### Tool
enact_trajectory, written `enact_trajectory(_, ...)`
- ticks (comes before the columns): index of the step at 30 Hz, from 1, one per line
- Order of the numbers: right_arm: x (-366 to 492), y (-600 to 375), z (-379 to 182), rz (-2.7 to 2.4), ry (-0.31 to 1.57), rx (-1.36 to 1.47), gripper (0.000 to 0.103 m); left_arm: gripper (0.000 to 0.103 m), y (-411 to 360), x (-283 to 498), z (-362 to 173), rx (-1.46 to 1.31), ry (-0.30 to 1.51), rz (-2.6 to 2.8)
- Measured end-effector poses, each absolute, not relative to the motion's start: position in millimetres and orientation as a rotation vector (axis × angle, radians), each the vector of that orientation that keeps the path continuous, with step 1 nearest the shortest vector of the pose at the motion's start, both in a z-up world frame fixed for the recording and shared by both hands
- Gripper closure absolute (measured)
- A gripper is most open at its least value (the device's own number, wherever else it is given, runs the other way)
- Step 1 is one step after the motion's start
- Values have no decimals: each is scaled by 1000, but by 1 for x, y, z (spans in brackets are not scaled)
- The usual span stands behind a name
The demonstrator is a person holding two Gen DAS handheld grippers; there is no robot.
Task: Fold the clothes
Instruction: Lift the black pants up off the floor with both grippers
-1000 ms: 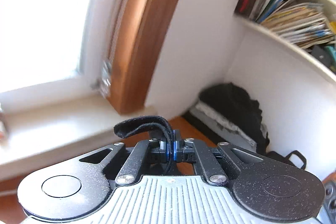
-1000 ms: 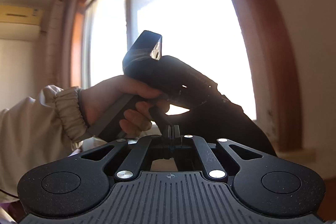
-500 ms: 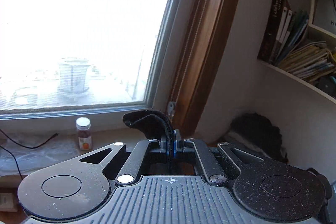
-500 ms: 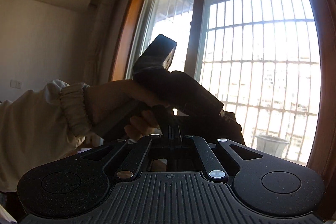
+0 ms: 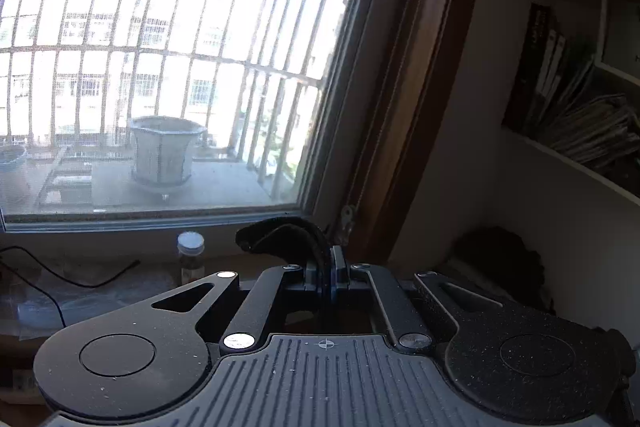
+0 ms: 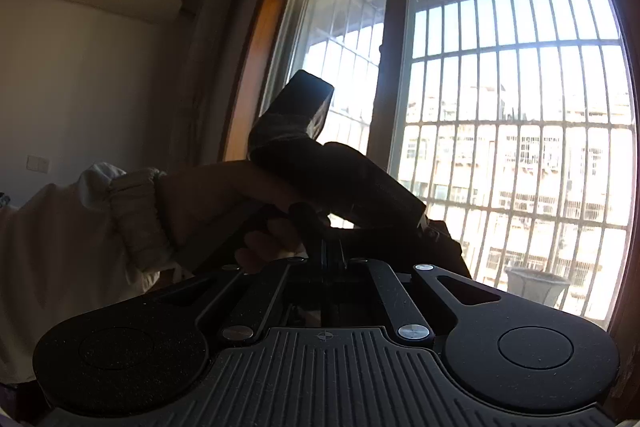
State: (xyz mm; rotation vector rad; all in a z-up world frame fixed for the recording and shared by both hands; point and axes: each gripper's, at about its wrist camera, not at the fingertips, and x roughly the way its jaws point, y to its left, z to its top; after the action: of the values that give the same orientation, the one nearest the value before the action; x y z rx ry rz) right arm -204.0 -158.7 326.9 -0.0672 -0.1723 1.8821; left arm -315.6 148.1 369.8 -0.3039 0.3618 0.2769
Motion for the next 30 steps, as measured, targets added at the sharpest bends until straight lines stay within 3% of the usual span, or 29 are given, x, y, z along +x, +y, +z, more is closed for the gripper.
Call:
enact_trajectory(12,-218,-144,326,1902,-170,-82,102,100,164,-328,355,-321,378,304)
enact_trajectory(30,-283,-61,246,2036,12,-223,102,100,245,-393,254,-458,495,414)
